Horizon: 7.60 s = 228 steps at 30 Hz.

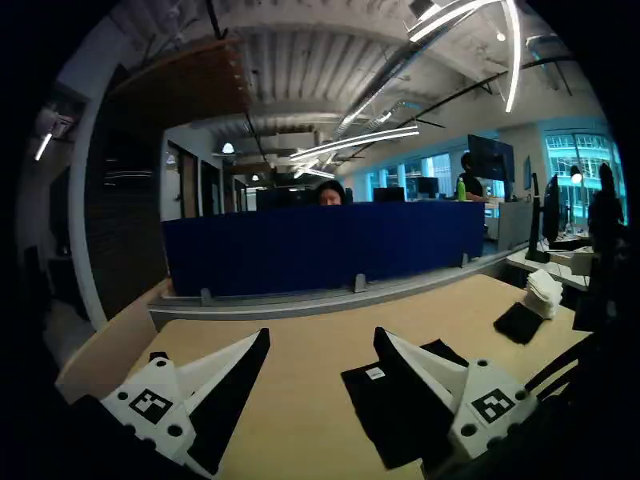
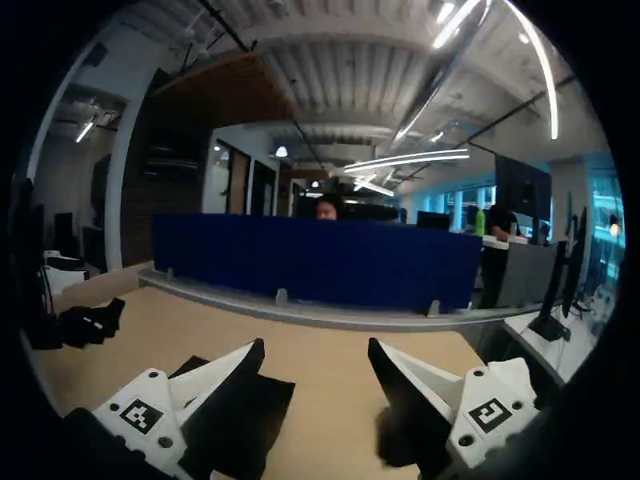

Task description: Fold towel

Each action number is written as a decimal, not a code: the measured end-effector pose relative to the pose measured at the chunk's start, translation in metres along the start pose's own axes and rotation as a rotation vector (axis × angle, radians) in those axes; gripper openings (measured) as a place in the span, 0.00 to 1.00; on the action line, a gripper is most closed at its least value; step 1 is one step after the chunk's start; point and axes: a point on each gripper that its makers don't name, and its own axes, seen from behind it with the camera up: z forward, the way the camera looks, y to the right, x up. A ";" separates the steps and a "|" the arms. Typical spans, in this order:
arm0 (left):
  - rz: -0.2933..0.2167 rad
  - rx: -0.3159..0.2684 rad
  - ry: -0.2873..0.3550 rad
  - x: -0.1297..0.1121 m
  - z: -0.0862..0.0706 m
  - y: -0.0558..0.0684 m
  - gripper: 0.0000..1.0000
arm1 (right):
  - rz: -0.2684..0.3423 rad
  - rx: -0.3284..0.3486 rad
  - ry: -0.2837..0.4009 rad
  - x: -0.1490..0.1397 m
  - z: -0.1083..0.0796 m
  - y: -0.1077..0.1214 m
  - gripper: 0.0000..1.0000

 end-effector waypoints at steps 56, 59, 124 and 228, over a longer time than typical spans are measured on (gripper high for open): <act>0.189 -0.495 -0.399 -0.138 -0.020 0.110 0.97 | -0.214 0.459 -0.560 -0.162 -0.023 -0.103 1.00; 0.193 -0.498 -0.414 -0.155 -0.017 0.112 0.97 | -0.210 0.461 -0.572 -0.179 -0.021 -0.104 1.00; 0.169 -0.419 -0.669 -0.289 0.006 0.121 0.52 | -0.169 0.446 -0.704 -0.319 -0.015 -0.106 0.31; -0.001 -0.330 -0.538 -0.158 0.059 0.097 0.09 | -0.094 0.399 -0.599 -0.191 0.049 -0.085 0.11</act>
